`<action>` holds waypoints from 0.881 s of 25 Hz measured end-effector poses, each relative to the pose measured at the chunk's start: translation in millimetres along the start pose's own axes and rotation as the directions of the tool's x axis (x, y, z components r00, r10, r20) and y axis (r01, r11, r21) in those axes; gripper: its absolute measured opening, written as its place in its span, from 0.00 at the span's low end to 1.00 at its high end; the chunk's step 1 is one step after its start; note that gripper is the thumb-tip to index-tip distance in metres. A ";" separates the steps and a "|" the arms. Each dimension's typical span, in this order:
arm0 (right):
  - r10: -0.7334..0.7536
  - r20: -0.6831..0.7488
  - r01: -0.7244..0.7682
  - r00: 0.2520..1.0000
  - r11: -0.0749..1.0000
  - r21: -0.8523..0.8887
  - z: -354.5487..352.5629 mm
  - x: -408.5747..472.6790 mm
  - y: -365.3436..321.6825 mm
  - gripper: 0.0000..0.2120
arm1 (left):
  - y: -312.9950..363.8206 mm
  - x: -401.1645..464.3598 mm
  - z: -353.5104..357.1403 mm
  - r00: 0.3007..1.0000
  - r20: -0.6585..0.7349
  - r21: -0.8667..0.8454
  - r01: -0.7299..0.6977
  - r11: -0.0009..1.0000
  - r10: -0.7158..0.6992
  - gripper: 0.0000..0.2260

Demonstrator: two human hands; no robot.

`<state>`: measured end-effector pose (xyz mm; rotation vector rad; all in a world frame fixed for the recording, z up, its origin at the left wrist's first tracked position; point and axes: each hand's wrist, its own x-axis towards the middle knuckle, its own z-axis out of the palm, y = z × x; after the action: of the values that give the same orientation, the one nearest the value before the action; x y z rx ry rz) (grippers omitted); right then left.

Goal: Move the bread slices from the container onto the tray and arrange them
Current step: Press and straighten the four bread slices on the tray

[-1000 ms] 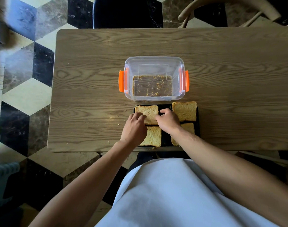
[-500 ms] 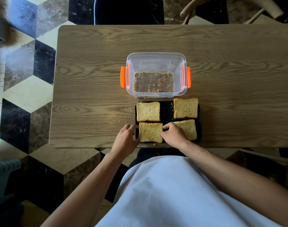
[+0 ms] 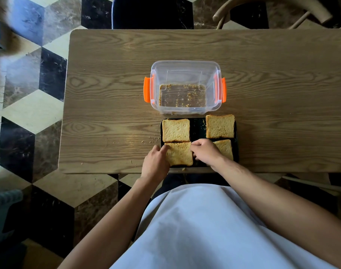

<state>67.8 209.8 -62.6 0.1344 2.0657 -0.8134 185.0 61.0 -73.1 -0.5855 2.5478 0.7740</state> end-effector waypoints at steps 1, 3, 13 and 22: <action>-0.008 -0.004 0.008 1.000 1.000 0.007 -0.5 0.9 -1.2 0.22 | 0.4 0.1 0.3 1.000 0.000 0.006 0.001 1.000 -0.001 0.25; -0.004 -0.005 0.004 1.000 1.000 0.014 0.8 0.3 -0.8 0.22 | -0.2 0.2 1.3 1.000 0.000 0.018 -0.003 1.000 0.003 0.25; 0.038 -0.011 -0.038 0.999 0.999 0.016 13.3 -8.4 -1.1 0.16 | -6.5 -1.4 2.0 1.000 0.004 0.032 0.015 0.999 -0.015 0.26; 0.028 -0.021 -0.027 0.999 0.996 0.079 8.8 -11.1 2.4 0.20 | -10.7 2.8 -1.1 1.000 -0.002 -0.020 -0.025 0.999 0.025 0.23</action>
<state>81.6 208.6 -58.7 0.2156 2.0482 -0.8804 187.7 51.5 -78.2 -0.5614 2.5563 0.8083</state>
